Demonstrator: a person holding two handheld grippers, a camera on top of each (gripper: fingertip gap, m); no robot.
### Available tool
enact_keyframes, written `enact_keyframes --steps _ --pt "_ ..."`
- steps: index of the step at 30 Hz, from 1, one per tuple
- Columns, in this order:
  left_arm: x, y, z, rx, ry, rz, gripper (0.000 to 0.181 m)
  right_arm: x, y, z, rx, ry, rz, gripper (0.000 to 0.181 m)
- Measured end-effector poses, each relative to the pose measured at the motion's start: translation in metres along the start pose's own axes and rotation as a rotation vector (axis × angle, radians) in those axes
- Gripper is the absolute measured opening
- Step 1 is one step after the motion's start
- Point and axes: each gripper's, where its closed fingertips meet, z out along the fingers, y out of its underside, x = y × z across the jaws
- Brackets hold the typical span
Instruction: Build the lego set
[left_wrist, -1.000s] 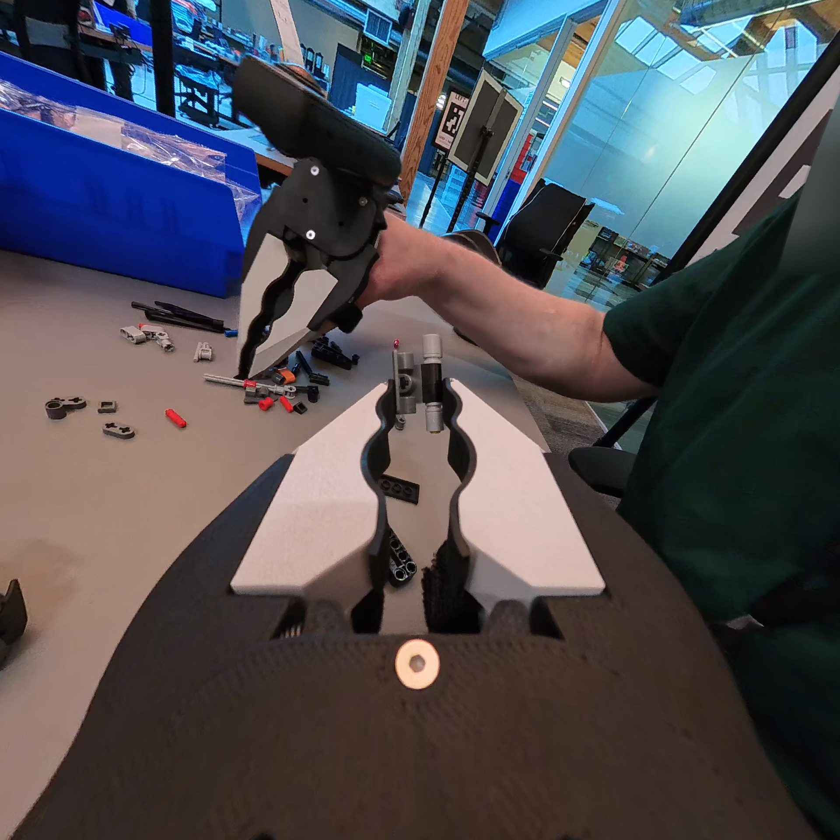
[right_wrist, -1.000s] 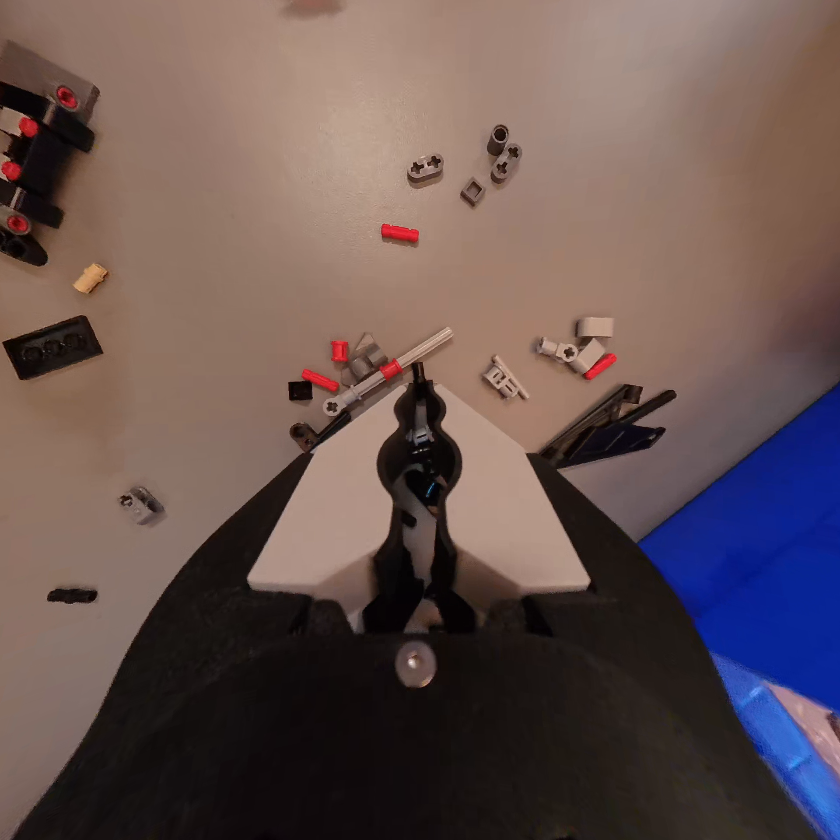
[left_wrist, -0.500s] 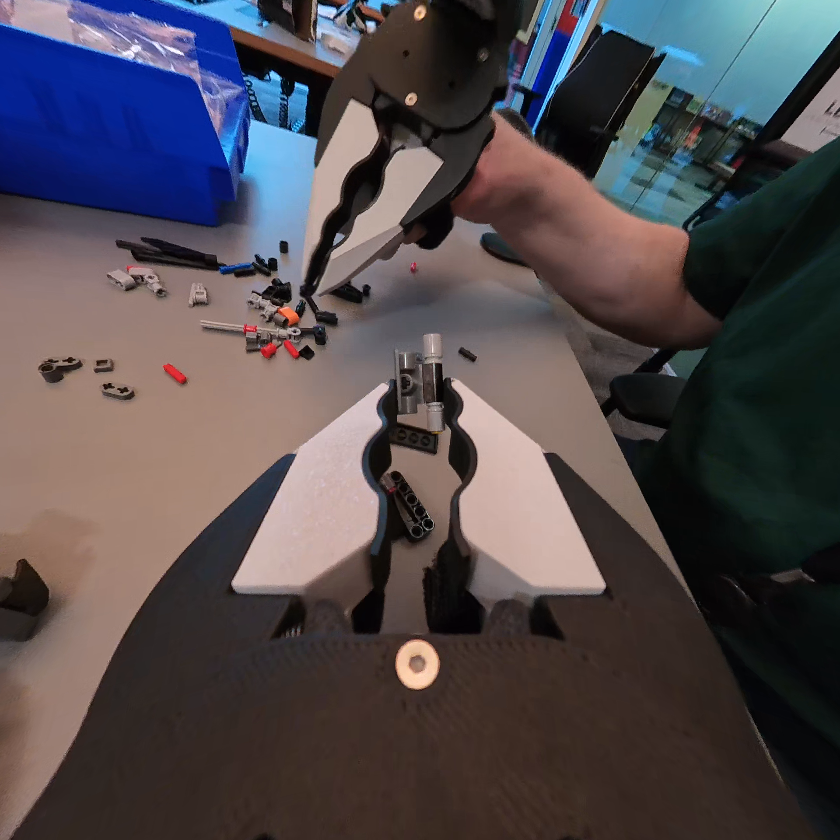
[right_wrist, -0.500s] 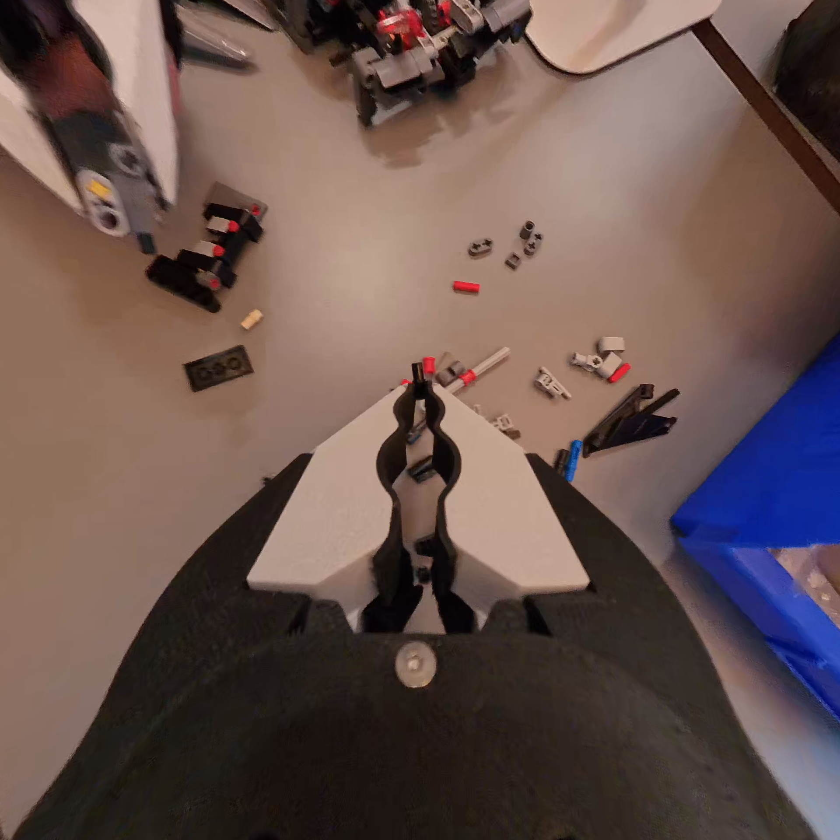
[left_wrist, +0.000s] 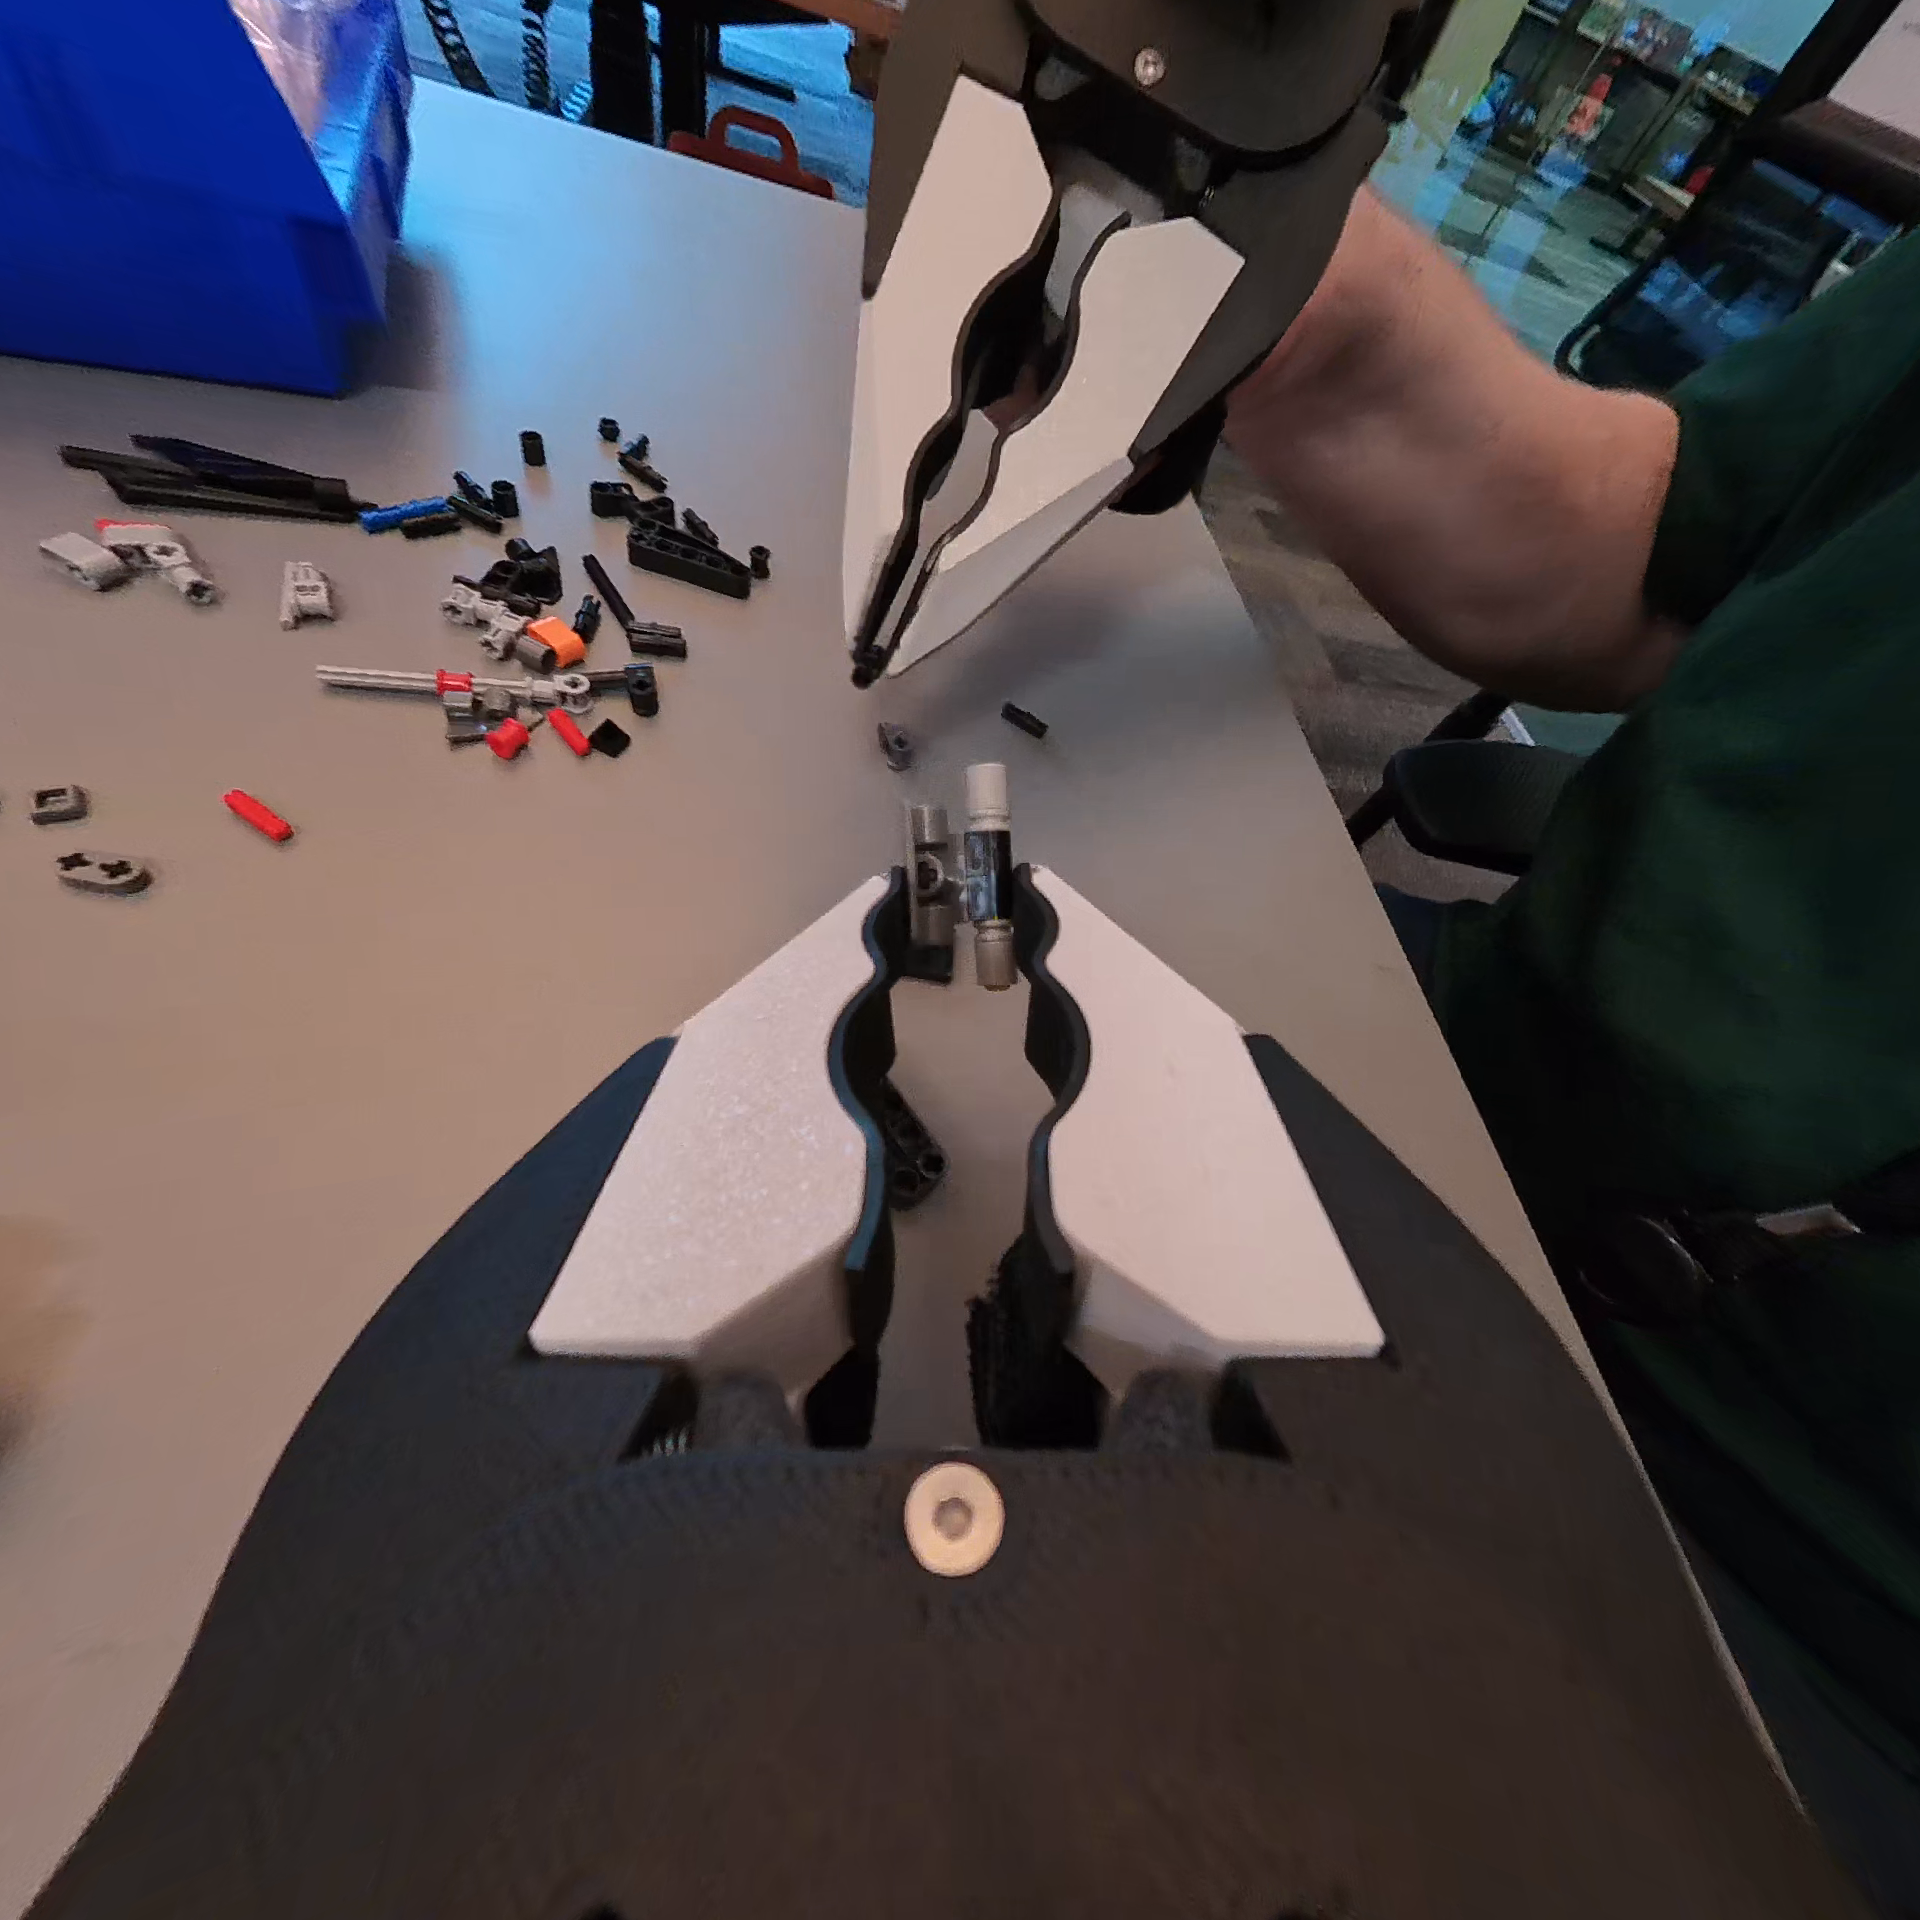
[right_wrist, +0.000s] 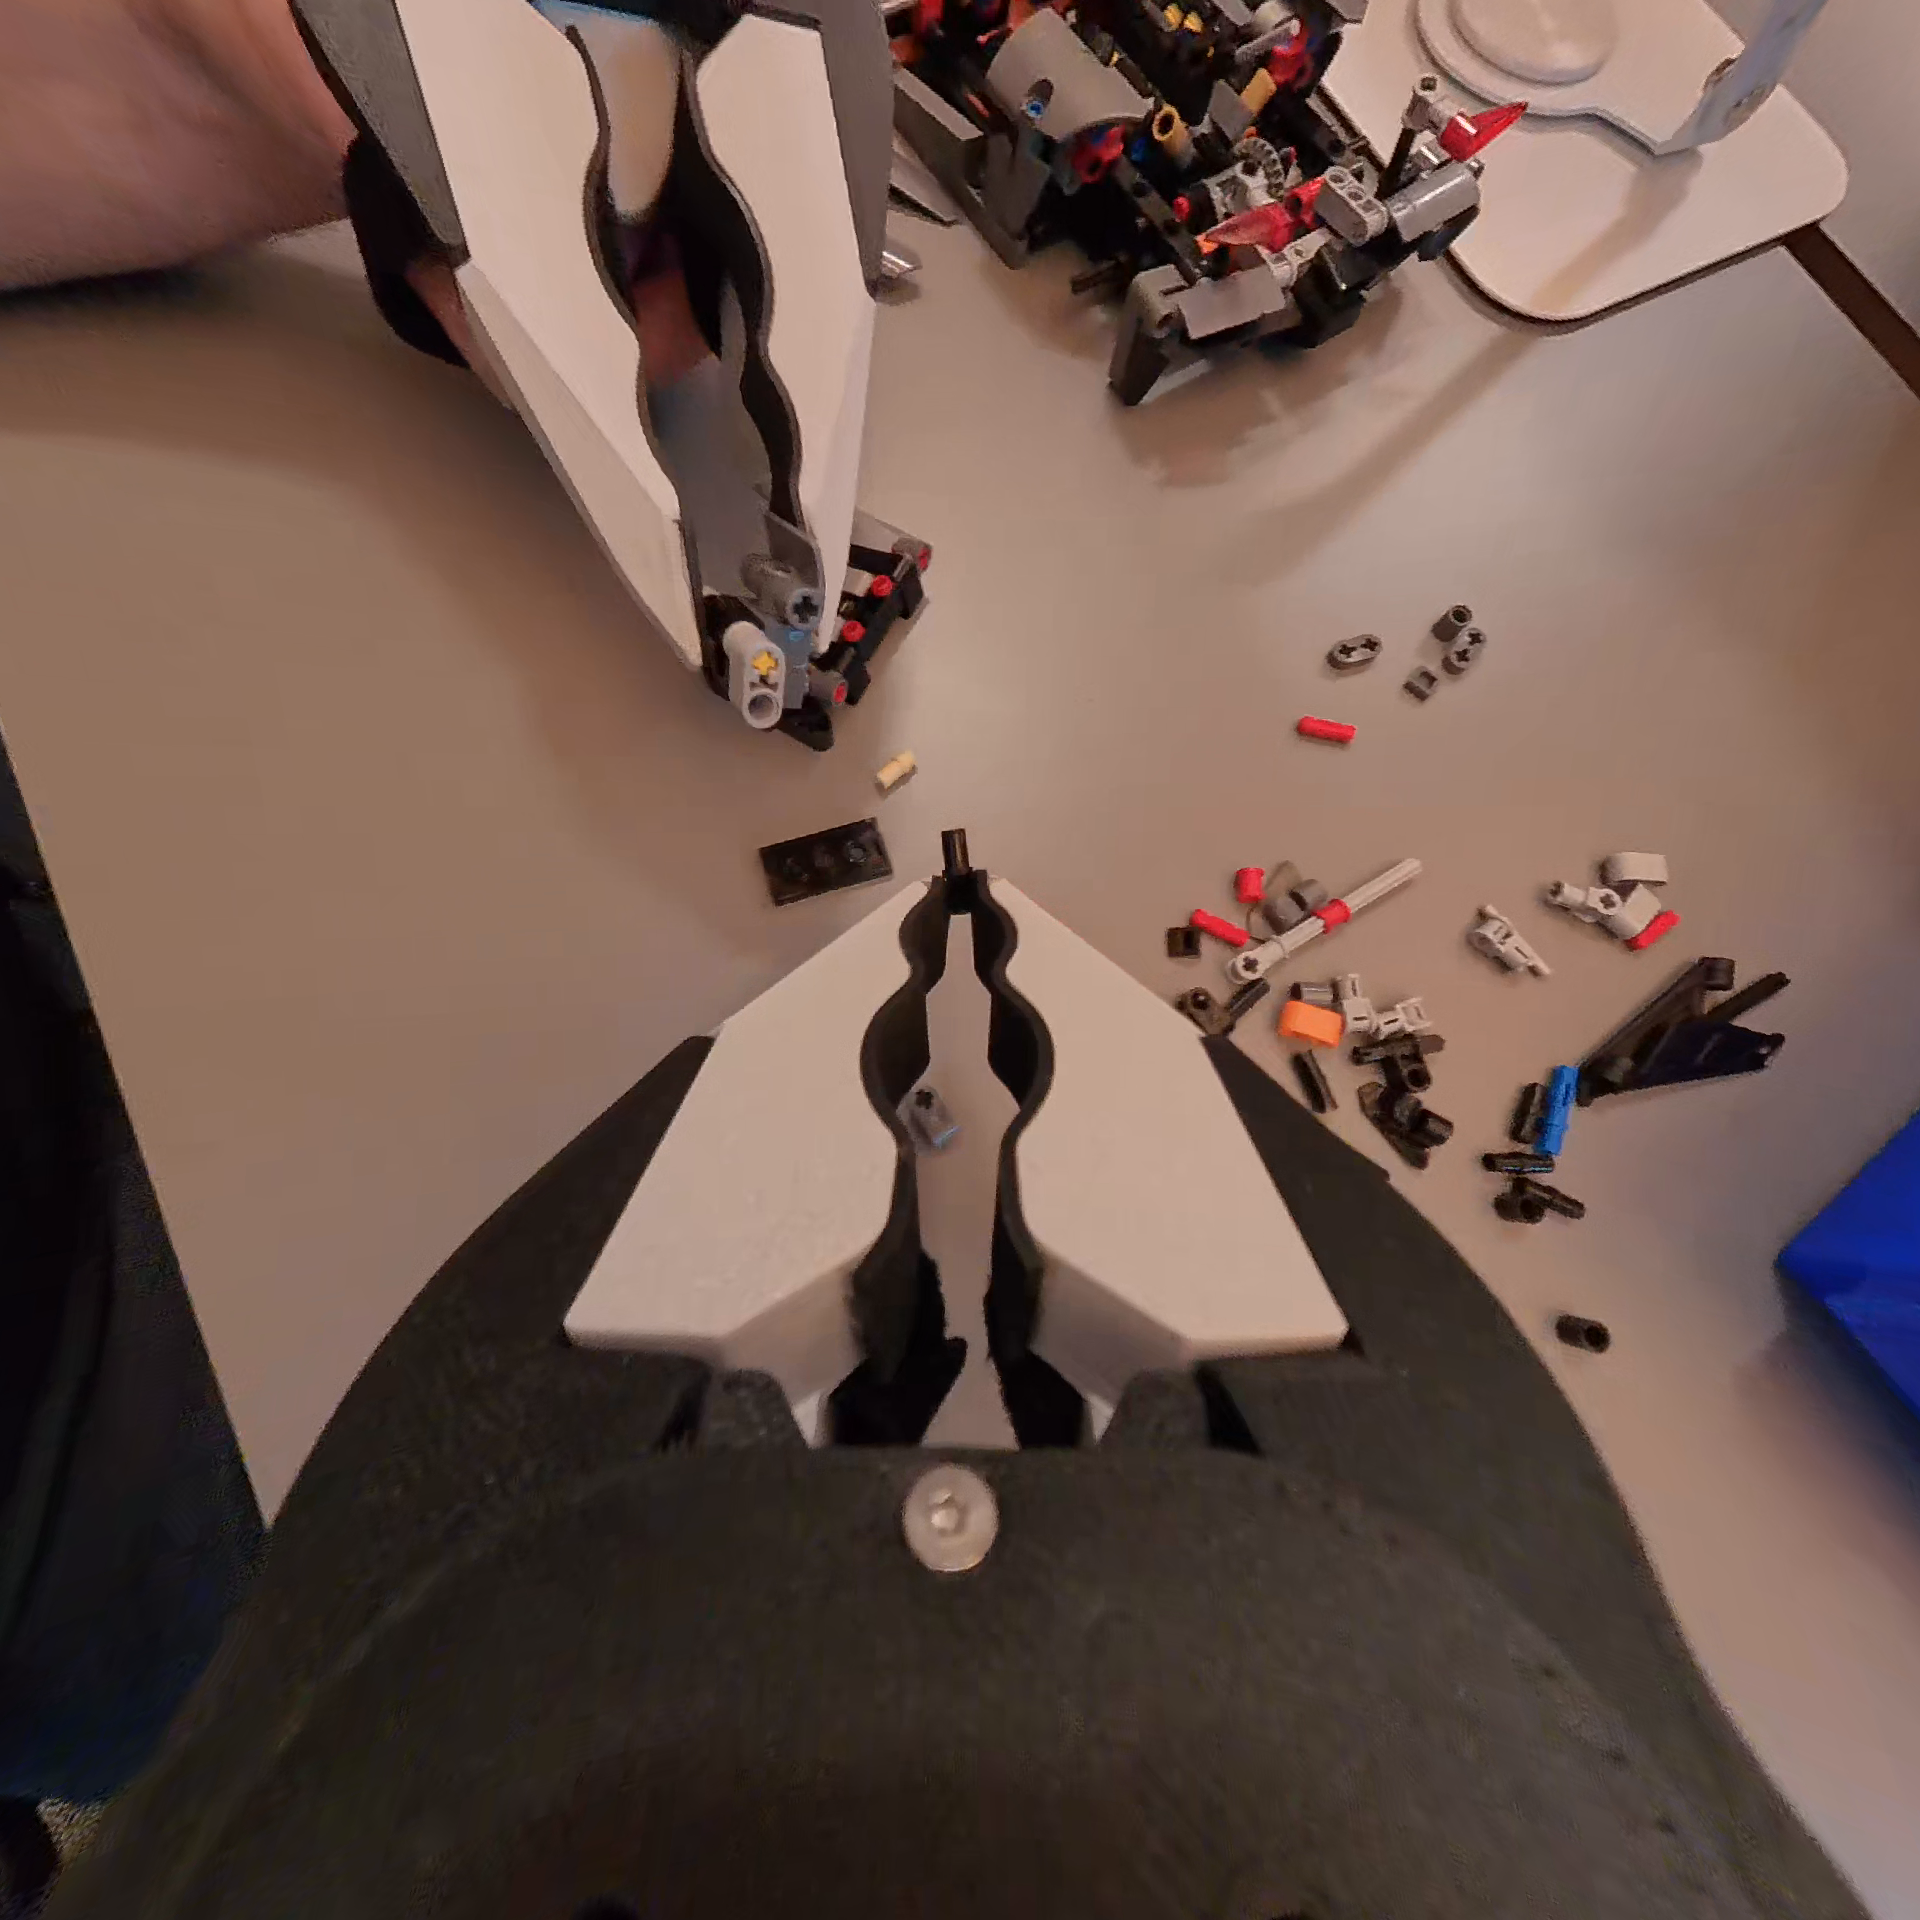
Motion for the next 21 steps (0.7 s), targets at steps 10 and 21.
enact_keyframes --steps 10,21 --pt "0.006 0.006 0.007 -0.042 0.011 0.032 0.017 -0.031 0.003 0.001 0.031 -0.002 -0.009 0.002" --pt "0.020 0.030 0.022 -0.183 0.088 0.026 0.017 -0.057 0.018 0.012 -0.004 -0.068 -0.009 0.002"
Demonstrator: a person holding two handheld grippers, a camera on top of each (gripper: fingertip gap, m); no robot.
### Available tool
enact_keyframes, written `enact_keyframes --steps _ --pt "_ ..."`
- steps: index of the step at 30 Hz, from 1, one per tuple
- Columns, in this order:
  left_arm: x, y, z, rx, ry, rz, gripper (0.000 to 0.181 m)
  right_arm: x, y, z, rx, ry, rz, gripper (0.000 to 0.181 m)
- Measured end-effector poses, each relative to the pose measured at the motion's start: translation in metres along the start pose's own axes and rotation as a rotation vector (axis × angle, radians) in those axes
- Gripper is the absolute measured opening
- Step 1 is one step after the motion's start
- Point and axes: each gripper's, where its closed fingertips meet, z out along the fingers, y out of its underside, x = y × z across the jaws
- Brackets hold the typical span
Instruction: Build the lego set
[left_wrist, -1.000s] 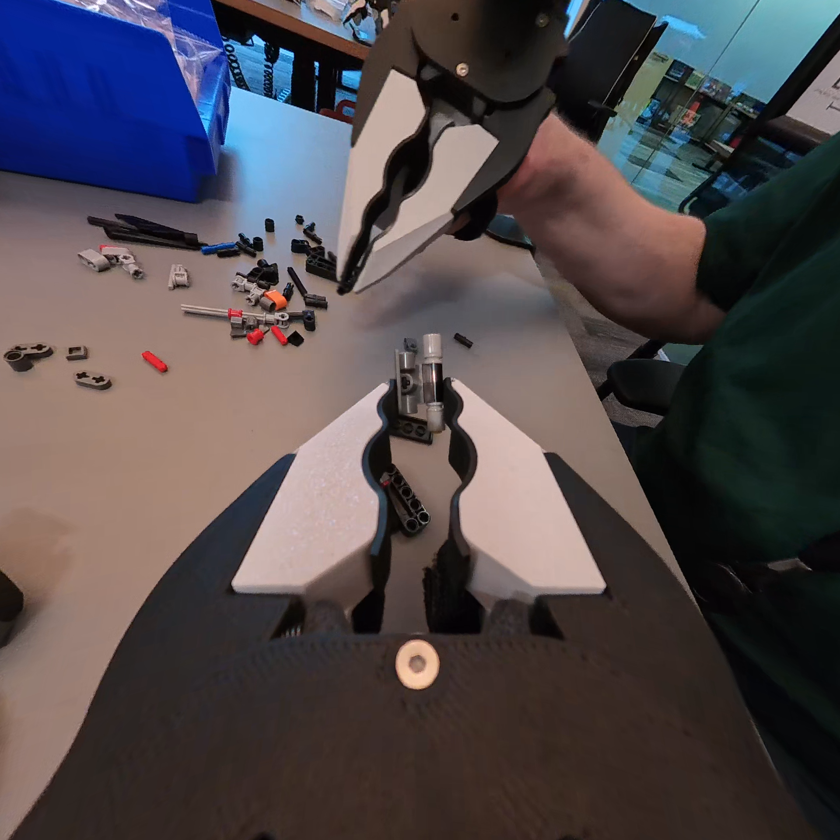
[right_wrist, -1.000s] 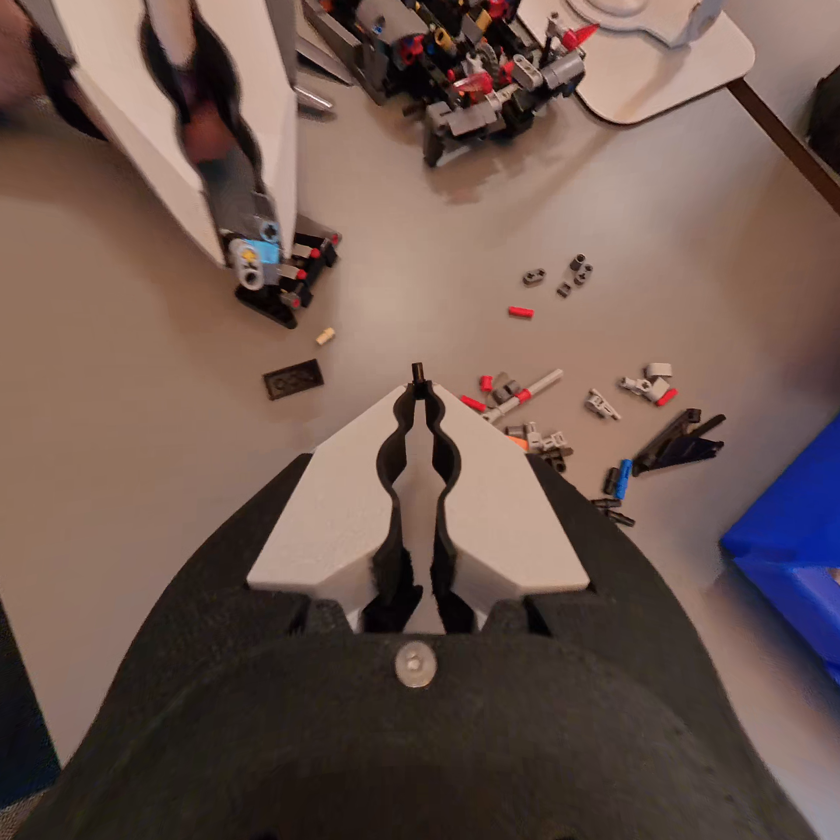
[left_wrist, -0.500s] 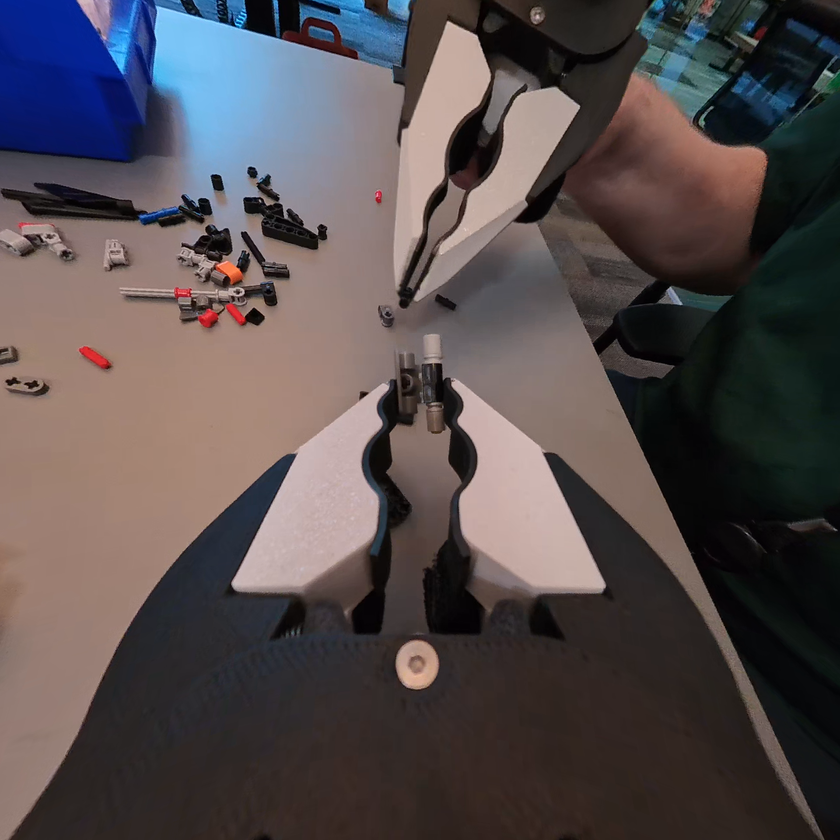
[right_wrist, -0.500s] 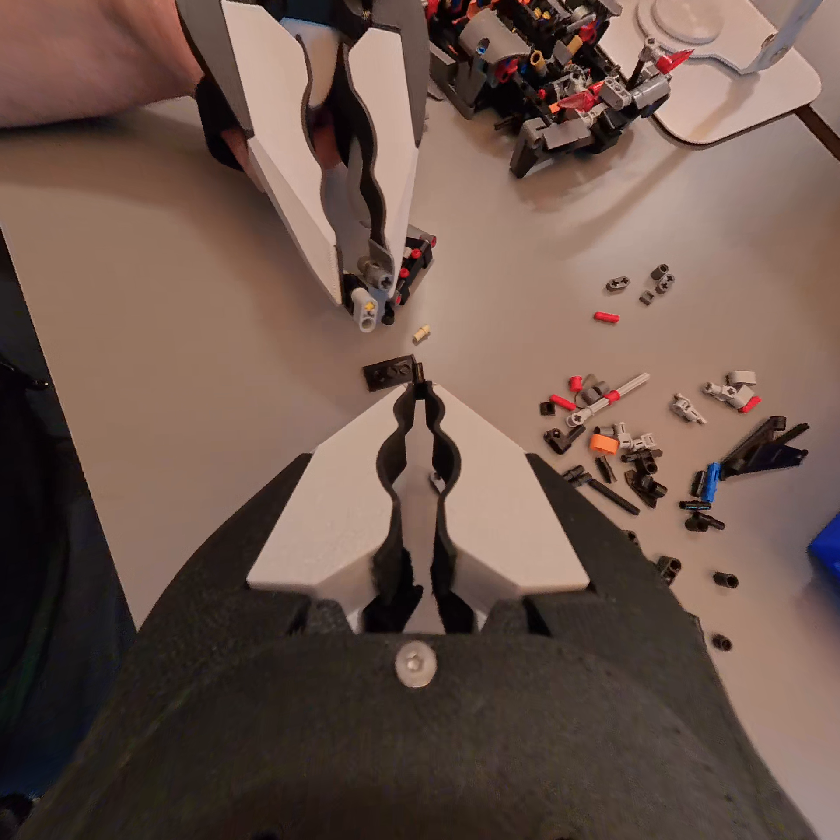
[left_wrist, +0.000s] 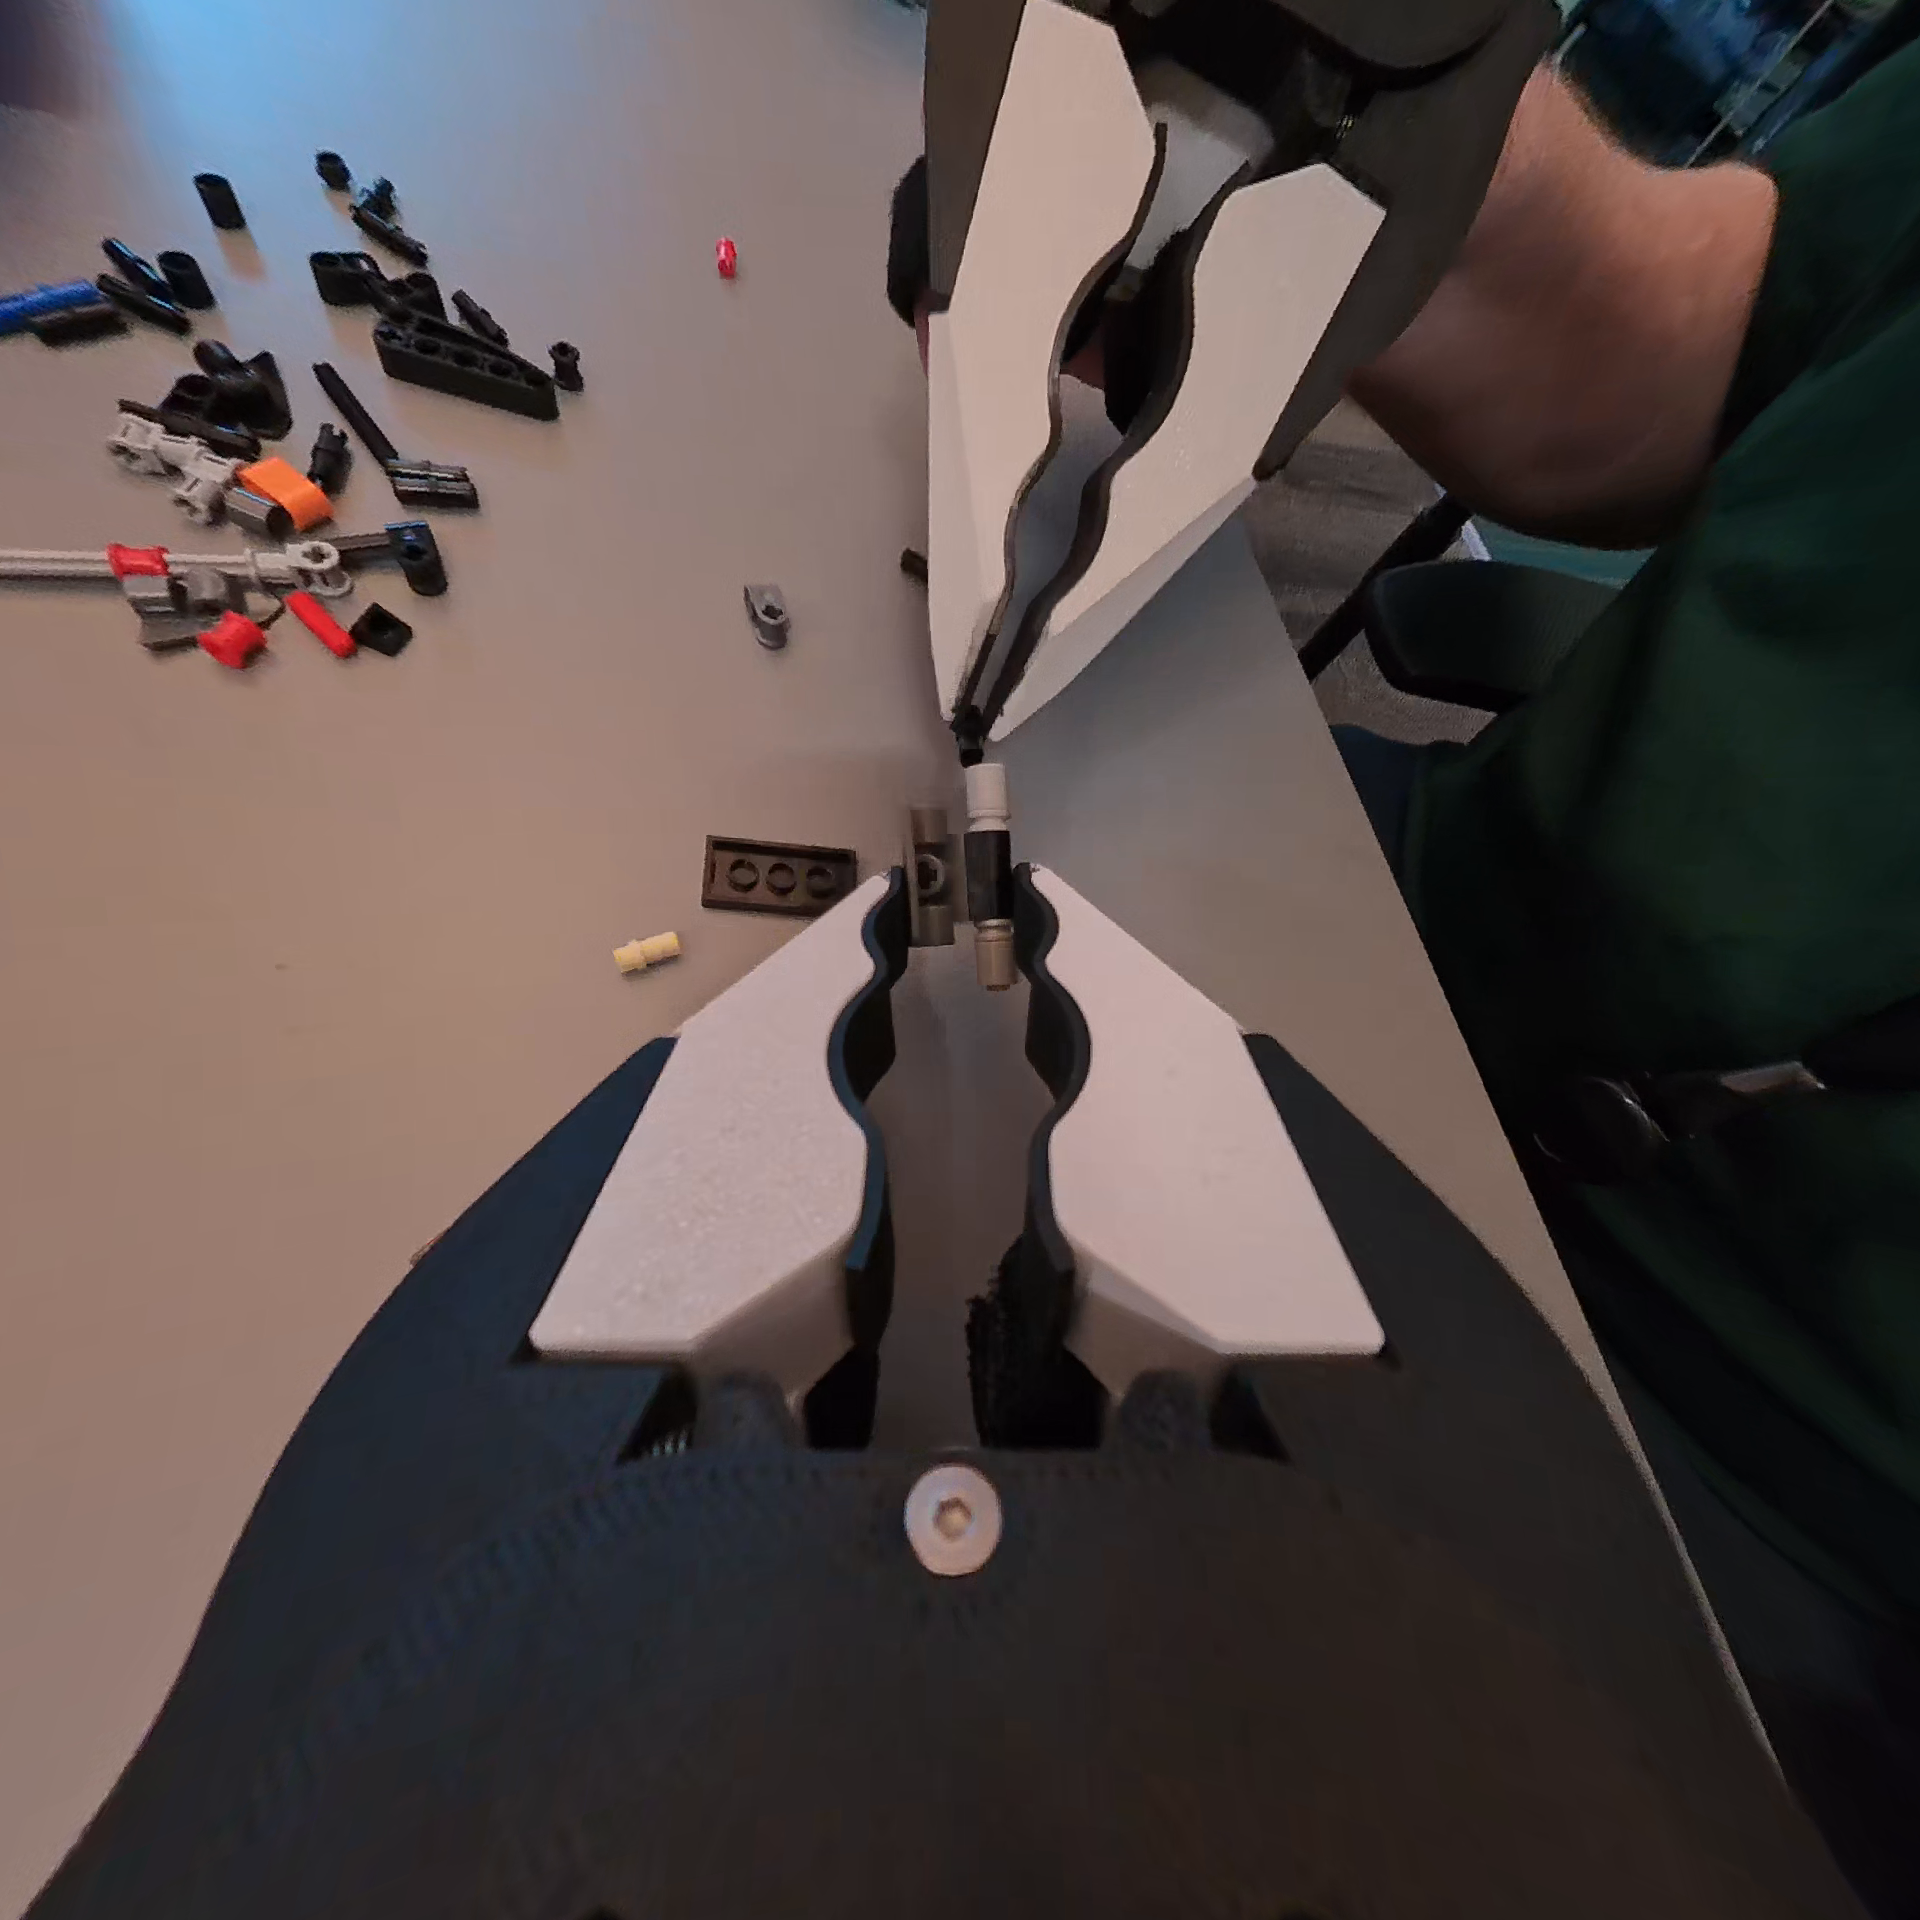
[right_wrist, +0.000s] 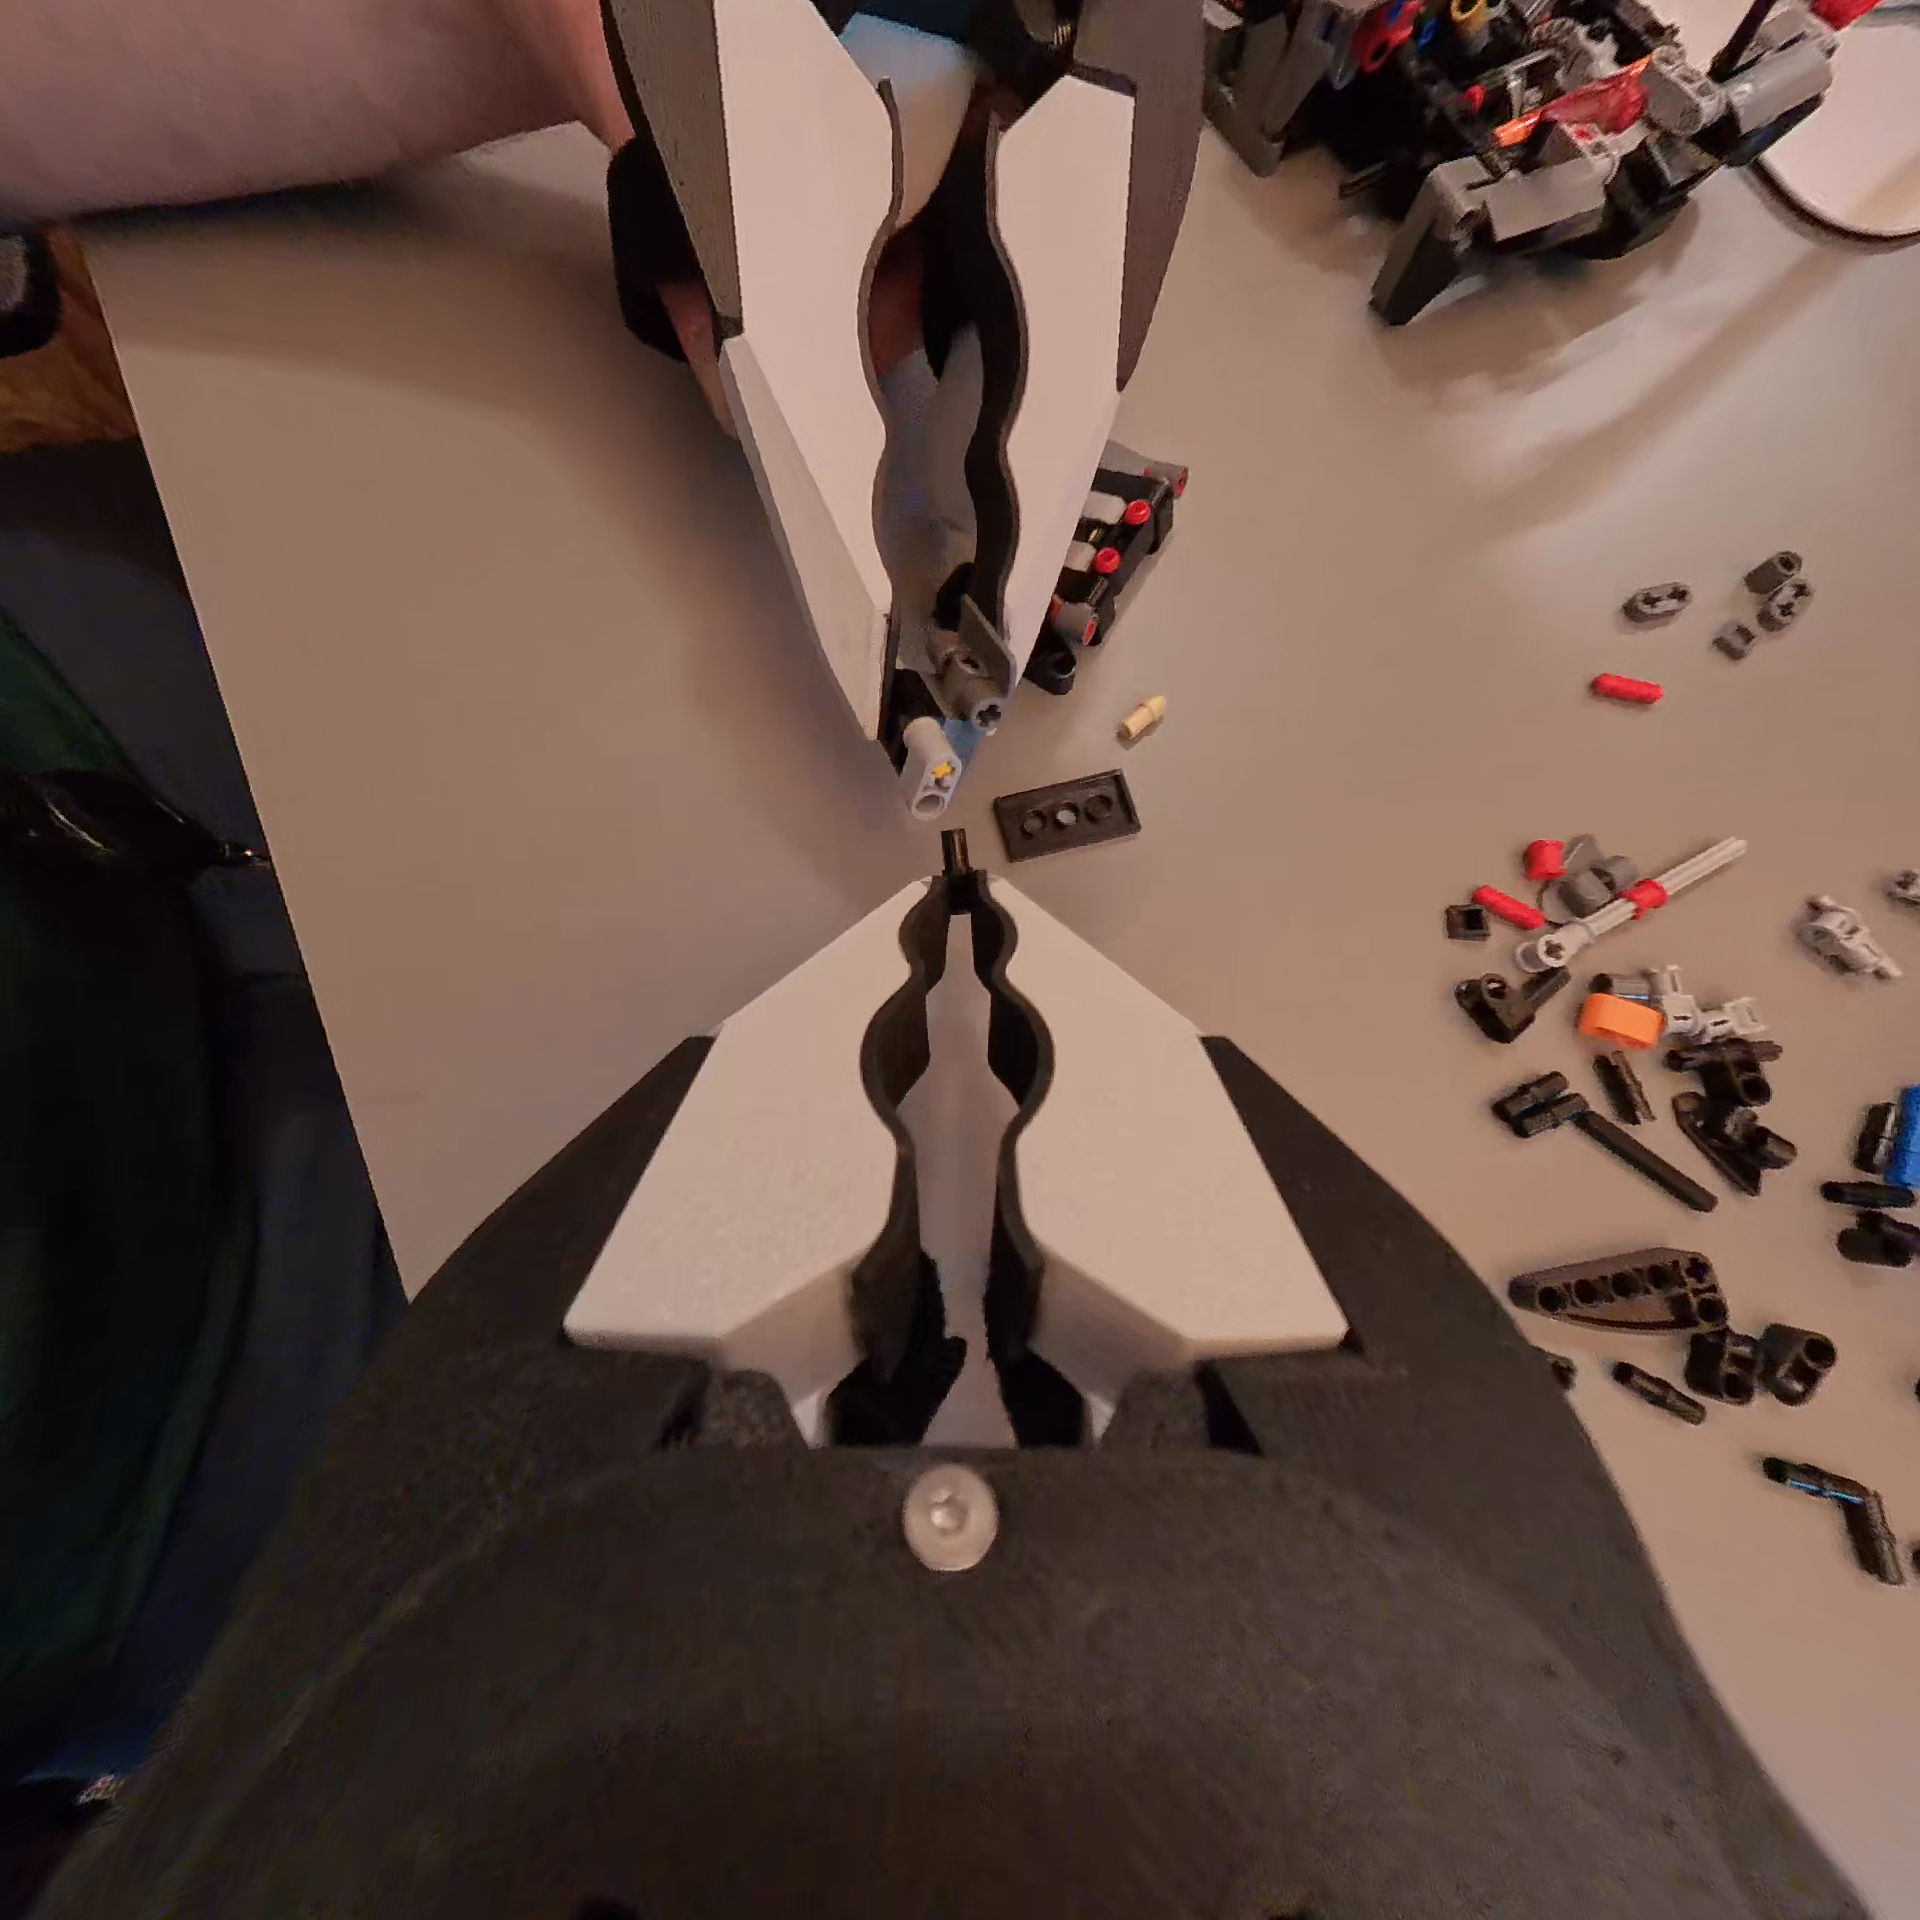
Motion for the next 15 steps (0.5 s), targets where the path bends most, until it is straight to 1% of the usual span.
enact_keyframes --steps 6,15 --pt "-0.001 0.015 0.007 -0.091 -0.013 0.008 0.018 -0.006 0.004 0.005 0.003 -0.030 0.006 0.002" --pt "-0.003 0.020 0.009 -0.141 -0.062 0.073 0.018 -0.013 0.008 0.012 -0.002 -0.049 0.016 0.002"
